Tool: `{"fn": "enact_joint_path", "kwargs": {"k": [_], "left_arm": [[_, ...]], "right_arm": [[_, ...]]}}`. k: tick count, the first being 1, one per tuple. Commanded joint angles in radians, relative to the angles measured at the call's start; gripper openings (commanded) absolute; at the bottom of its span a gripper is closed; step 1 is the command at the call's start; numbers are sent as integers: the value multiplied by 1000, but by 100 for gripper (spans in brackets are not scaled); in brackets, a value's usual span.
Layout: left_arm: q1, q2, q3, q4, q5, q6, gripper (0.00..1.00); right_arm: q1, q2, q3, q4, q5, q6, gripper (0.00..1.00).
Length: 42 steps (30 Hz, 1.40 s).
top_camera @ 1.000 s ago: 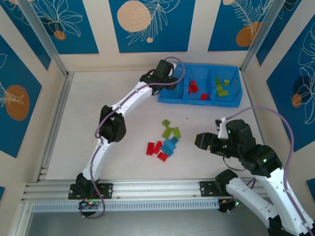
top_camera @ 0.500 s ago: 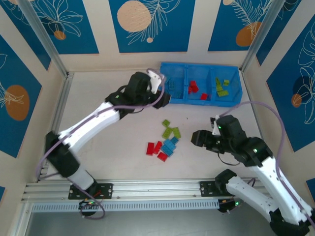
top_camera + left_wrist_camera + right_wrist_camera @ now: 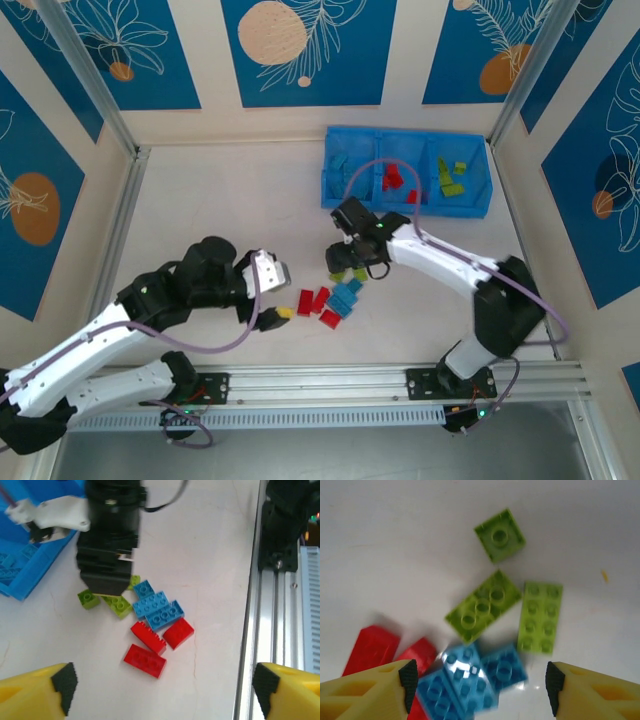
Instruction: Sort the legos into containers by color
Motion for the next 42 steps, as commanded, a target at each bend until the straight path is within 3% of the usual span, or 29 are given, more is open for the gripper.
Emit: {"fn": "enact_joint_path", "kwargs": {"k": [1, 10, 12, 15, 17, 21, 27, 31, 35, 38, 42], "left_arm": [[-3, -22, -70, 28, -5, 123, 100], [10, 14, -98, -11, -11, 156, 100], [11, 15, -98, -11, -8, 151, 100], [16, 5, -103, -2, 3, 151, 100], [20, -2, -108, 7, 8, 152, 100], [27, -9, -109, 14, 16, 152, 100], [31, -38, -125, 45, 1, 147, 100], [48, -49, -132, 65, 4, 143, 100], [67, -49, -130, 68, 5, 141, 100], [76, -44, -130, 63, 4, 143, 100], [83, -42, -127, 57, -4, 142, 100]], "right_arm": [[-23, 109, 85, 59, 17, -171, 70], [-60, 394, 258, 34, 13, -263, 67], [-68, 422, 264, 33, 8, -248, 60], [-70, 430, 252, 49, -5, -224, 37], [-68, 415, 243, 49, 0, -215, 27], [-67, 330, 200, 73, 1, -183, 19], [-104, 1, 32, 200, -3, -63, 17], [-227, -263, -112, 275, 28, 66, 19], [-477, -417, -197, 309, 30, 159, 19], [-692, -347, -153, 321, -17, 162, 18], [-850, -96, 22, 283, -100, 163, 17]]}}
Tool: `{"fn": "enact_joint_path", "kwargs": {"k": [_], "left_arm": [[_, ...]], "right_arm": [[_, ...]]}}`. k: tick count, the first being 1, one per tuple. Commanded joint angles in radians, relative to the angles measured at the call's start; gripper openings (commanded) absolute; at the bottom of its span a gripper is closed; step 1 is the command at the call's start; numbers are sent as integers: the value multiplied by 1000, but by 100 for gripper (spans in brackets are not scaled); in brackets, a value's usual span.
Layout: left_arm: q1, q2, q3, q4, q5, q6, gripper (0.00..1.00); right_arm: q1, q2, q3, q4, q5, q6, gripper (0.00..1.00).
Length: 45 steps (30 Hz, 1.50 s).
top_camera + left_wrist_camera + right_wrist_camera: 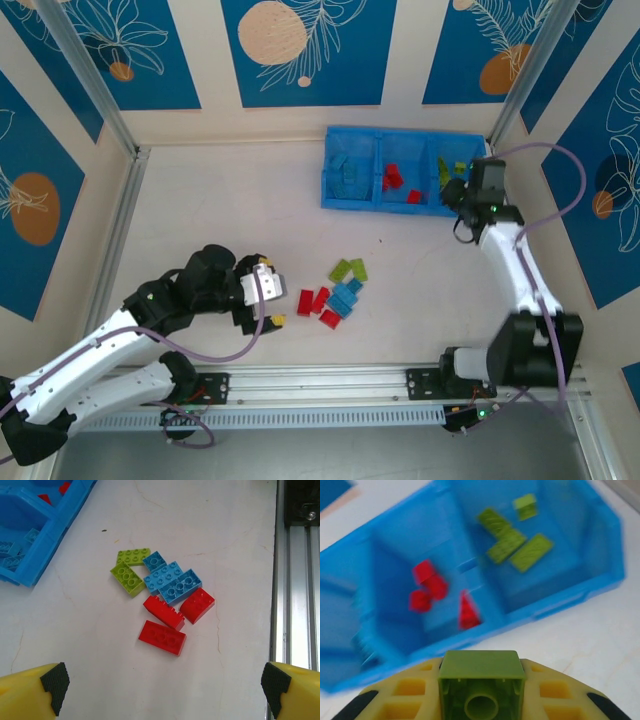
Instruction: Sort the legos into containers by color
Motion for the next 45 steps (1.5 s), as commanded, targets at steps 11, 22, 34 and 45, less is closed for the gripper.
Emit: {"fn": "enact_joint_path", "kwargs": {"k": [11, 22, 34, 45], "left_arm": [[25, -4, -19, 9, -38, 5, 100], [51, 63, 7, 36, -95, -128, 100], [40, 360, 166, -30, -188, -921, 91], [13, 645, 109, 183, -183, -1255, 67]], "right_arm": [[-111, 617, 677, -338, -101, 54, 67], [-27, 21, 135, -147, -309, 73, 71], [541, -322, -84, -465, -459, 0, 69], [688, -352, -180, -445, -356, 123, 69]]}}
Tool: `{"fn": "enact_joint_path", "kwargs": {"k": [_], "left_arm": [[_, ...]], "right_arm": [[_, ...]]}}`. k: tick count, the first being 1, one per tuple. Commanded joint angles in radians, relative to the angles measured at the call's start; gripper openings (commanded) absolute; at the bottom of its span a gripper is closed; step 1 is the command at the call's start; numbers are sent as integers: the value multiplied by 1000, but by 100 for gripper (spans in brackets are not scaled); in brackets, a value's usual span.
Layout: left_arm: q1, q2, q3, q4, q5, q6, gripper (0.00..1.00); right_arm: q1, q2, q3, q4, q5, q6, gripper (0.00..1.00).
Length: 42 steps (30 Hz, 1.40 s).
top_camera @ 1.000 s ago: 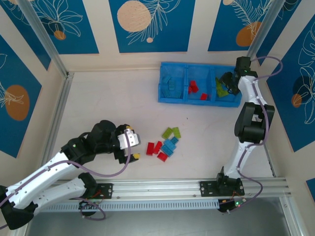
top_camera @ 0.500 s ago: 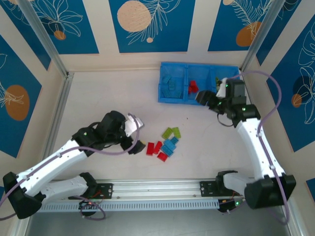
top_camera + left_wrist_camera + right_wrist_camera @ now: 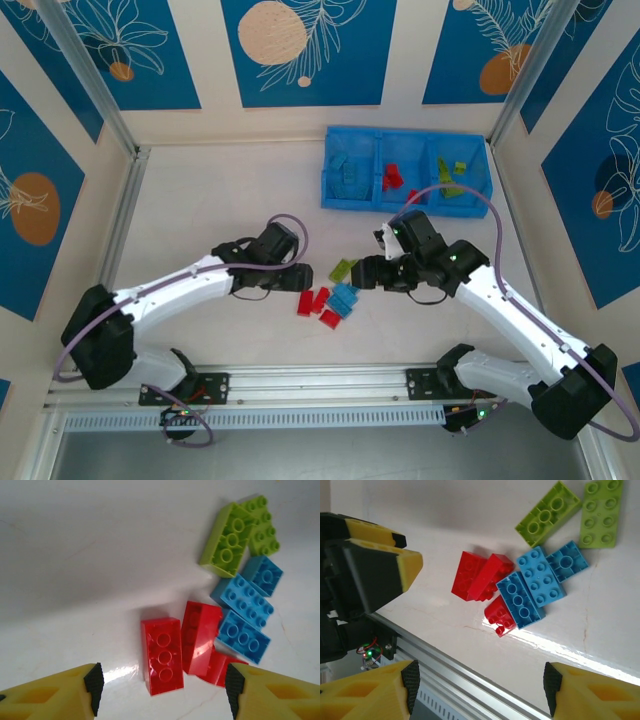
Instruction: Sort the legos into containers by color
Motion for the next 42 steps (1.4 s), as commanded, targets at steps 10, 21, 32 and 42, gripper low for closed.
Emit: {"fn": "enact_joint_path", "kwargs": {"k": [10, 21, 32, 42], "left_arm": [[-24, 210, -28, 153, 98, -55, 61], [-73, 264, -45, 91, 19, -20, 56], [-76, 170, -113, 56, -136, -37, 46], [-76, 150, -138, 105, -83, 11, 54]], "right_arm": [[4, -63, -62, -32, 53, 50, 68], [5, -78, -80, -29, 54, 74, 69], [8, -99, -73, -53, 65, 83, 68], [14, -112, -70, -62, 71, 97, 69]]}}
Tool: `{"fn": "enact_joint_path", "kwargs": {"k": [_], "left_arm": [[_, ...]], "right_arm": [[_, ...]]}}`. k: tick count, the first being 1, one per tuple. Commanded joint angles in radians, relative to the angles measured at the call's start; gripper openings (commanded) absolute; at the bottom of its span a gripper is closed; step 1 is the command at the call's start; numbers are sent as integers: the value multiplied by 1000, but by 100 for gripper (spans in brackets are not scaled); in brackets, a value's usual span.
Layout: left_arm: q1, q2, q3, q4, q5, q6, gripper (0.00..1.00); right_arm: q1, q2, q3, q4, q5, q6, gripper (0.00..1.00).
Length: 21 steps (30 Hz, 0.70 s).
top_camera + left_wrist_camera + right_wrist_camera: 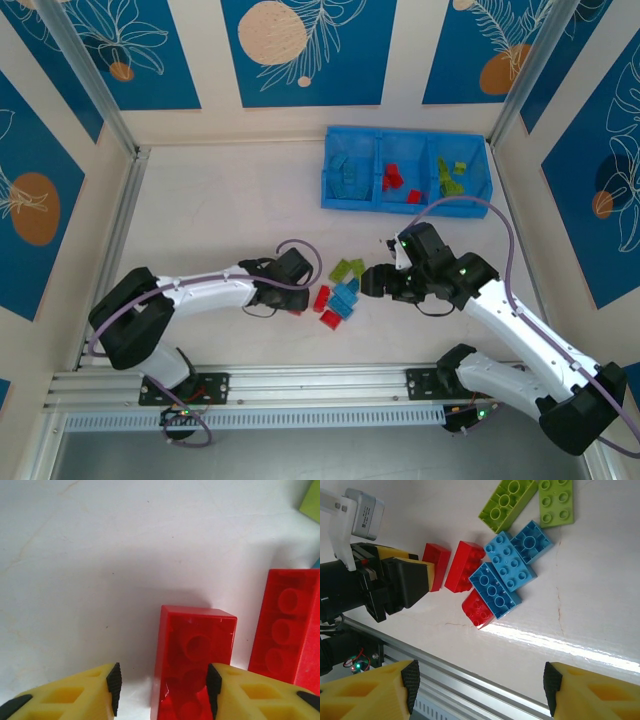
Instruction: Sort the legos into containers by color
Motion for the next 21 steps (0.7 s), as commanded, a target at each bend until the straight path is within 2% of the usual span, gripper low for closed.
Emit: {"fn": "enact_joint_path", "kwargs": {"k": [1, 6, 10, 15, 18, 21], "left_arm": [[2, 24, -12, 9, 56, 31, 58], [-5, 93, 3, 80, 131, 74, 60], [-8, 152, 29, 72, 116, 87, 44], [-14, 138, 46, 85, 144, 89, 16], [-23, 47, 91, 69, 142, 102, 9], [-36, -37, 216, 52, 90, 140, 8]], "right_arm": [[9, -14, 5, -26, 3, 20, 68], [13, -13, -3, -31, 11, 26, 68], [18, -19, 0, -36, 15, 32, 68], [21, -32, 14, -56, 32, 35, 68], [23, -47, 38, -77, 72, 52, 67], [23, -98, 58, -94, 157, 96, 68]]}}
